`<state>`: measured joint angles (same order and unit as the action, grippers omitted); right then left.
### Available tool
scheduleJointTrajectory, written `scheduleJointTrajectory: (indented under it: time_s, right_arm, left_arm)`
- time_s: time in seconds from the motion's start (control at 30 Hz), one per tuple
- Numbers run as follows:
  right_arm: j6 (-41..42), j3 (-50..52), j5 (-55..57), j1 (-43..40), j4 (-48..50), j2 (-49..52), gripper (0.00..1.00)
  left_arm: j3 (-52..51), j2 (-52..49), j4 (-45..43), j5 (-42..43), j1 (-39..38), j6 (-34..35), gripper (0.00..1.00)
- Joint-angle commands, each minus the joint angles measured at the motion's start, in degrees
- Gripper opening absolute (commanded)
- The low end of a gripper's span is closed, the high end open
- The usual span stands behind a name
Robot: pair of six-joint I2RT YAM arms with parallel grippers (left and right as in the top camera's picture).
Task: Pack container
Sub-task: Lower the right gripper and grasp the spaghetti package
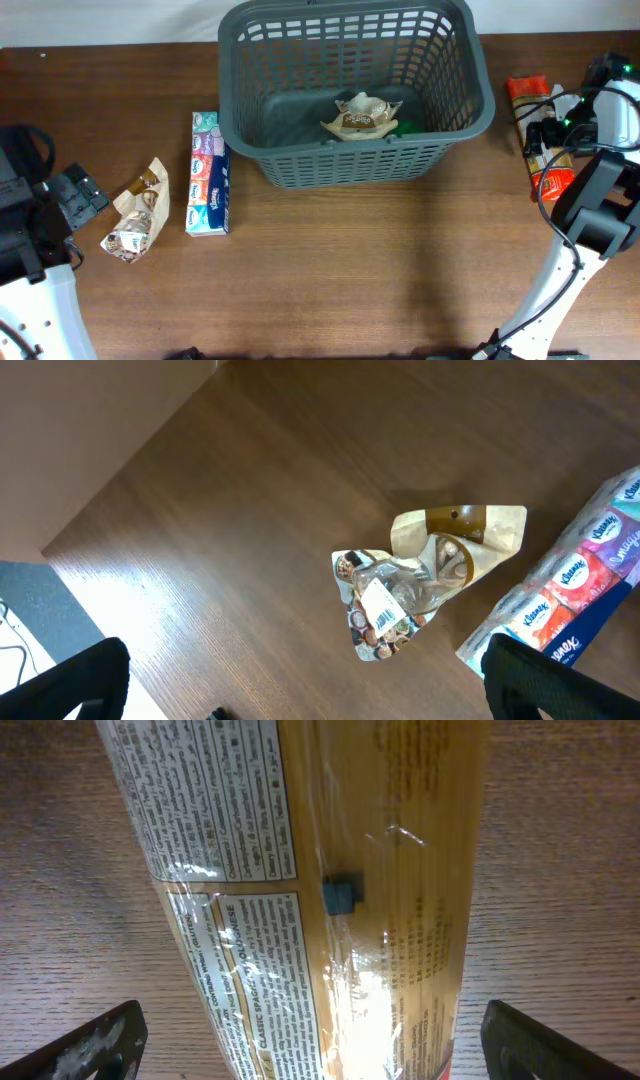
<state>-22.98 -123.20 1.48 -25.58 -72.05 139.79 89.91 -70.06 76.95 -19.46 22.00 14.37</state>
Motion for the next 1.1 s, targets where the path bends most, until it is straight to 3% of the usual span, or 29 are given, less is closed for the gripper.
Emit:
scheduleJointTrajectory:
  time_s: [0.0,1.07]
  right_arm:
    - [-0.6,0.5,0.7,-0.3,-0.2,1.2,0.99]
    - [-0.6,0.5,-1.0,-2.9,-0.5,4.0,0.99]
  left_arm:
    - [0.9,0.7,-0.1,0.3,0.3,-0.1,0.99]
    - [0.9,0.7,-0.1,0.2,0.3,-0.1,0.99]
